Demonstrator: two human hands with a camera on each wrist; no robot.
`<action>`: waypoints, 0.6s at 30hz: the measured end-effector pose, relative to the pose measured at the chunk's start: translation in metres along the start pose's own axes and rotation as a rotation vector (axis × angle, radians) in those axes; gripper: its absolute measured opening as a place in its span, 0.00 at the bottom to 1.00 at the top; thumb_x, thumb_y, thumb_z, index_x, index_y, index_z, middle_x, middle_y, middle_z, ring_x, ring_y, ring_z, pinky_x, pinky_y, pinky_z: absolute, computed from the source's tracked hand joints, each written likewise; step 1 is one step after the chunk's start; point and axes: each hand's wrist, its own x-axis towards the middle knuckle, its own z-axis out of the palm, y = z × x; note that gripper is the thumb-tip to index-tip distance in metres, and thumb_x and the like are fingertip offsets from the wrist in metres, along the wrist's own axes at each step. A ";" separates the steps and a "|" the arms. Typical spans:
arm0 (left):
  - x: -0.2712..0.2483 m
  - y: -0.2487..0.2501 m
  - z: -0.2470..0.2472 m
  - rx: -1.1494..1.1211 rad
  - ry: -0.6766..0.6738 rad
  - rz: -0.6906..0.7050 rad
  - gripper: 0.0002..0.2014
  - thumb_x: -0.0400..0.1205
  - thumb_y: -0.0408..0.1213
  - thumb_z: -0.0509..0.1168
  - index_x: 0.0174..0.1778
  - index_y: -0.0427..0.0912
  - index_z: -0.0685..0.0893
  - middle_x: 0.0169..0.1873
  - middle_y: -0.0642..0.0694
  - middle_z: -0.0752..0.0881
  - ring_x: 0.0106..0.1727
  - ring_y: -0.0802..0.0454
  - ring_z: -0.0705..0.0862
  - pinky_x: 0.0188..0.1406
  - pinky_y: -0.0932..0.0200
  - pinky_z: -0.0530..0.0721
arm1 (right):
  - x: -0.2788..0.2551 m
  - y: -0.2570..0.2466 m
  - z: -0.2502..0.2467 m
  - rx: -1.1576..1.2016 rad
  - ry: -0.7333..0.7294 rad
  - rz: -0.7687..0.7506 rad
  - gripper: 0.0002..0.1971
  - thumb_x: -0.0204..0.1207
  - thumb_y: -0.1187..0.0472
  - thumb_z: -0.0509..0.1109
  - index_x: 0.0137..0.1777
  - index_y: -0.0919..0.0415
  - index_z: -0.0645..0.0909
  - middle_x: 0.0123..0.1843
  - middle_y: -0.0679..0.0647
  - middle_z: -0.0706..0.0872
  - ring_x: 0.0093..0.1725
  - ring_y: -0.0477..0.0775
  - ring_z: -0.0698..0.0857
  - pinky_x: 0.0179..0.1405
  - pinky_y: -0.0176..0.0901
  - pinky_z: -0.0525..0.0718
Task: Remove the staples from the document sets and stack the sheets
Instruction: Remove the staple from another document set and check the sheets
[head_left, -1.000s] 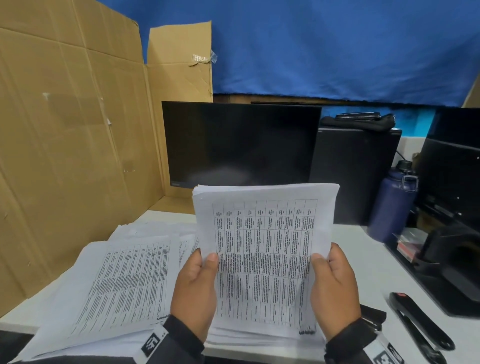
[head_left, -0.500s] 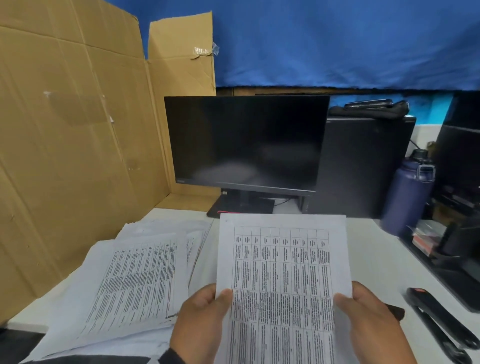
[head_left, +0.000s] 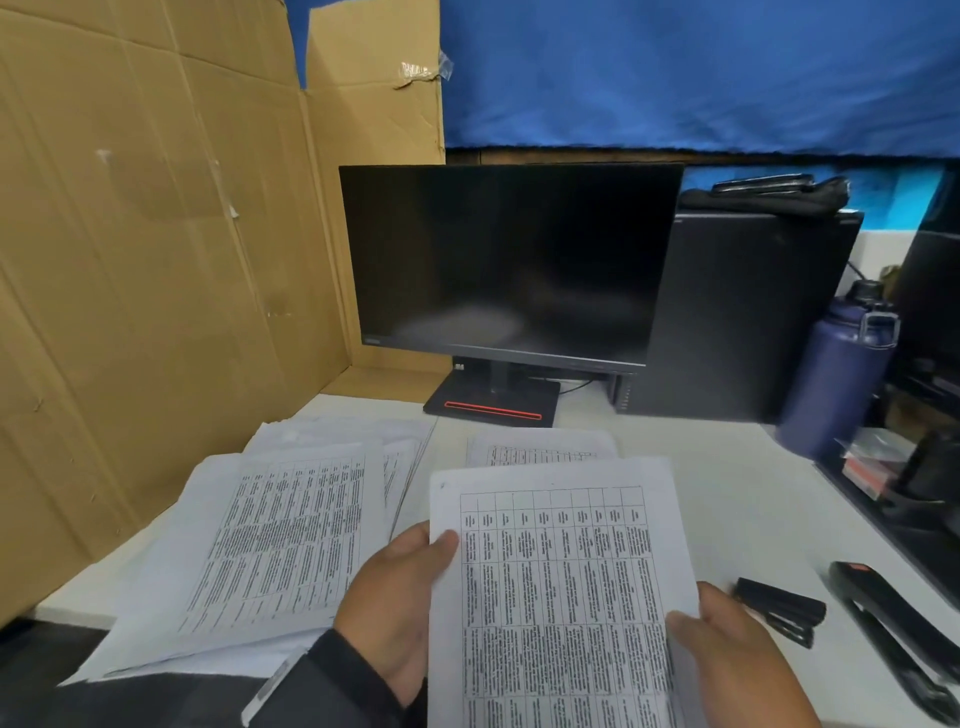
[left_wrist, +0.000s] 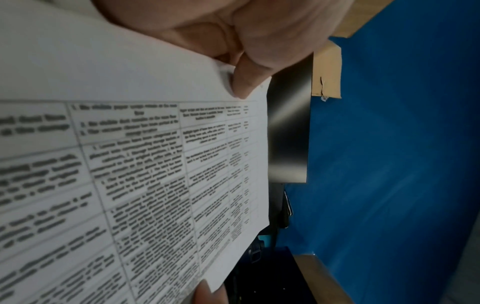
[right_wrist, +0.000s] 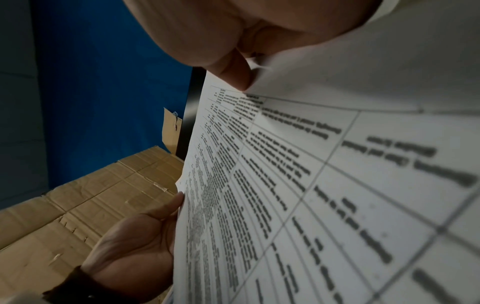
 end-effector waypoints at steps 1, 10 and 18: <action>0.000 0.001 -0.001 -0.012 -0.001 -0.009 0.10 0.89 0.32 0.65 0.61 0.35 0.89 0.55 0.34 0.94 0.61 0.34 0.92 0.73 0.33 0.82 | -0.001 0.000 0.000 0.001 0.002 0.000 0.25 0.79 0.74 0.65 0.34 0.44 0.91 0.34 0.45 0.92 0.46 0.56 0.88 0.44 0.47 0.77; 0.000 0.002 0.000 0.052 0.037 0.028 0.10 0.89 0.34 0.66 0.57 0.35 0.91 0.50 0.35 0.95 0.51 0.37 0.94 0.59 0.40 0.89 | -0.002 -0.003 -0.005 -0.020 -0.045 -0.026 0.21 0.80 0.73 0.66 0.34 0.49 0.91 0.36 0.47 0.93 0.46 0.55 0.89 0.43 0.45 0.78; -0.005 0.003 0.001 0.201 0.068 0.207 0.10 0.87 0.37 0.69 0.48 0.51 0.96 0.49 0.50 0.96 0.58 0.53 0.93 0.72 0.45 0.82 | 0.018 -0.013 -0.053 -0.521 0.225 -0.301 0.20 0.74 0.71 0.69 0.45 0.39 0.84 0.49 0.42 0.88 0.53 0.50 0.80 0.57 0.41 0.76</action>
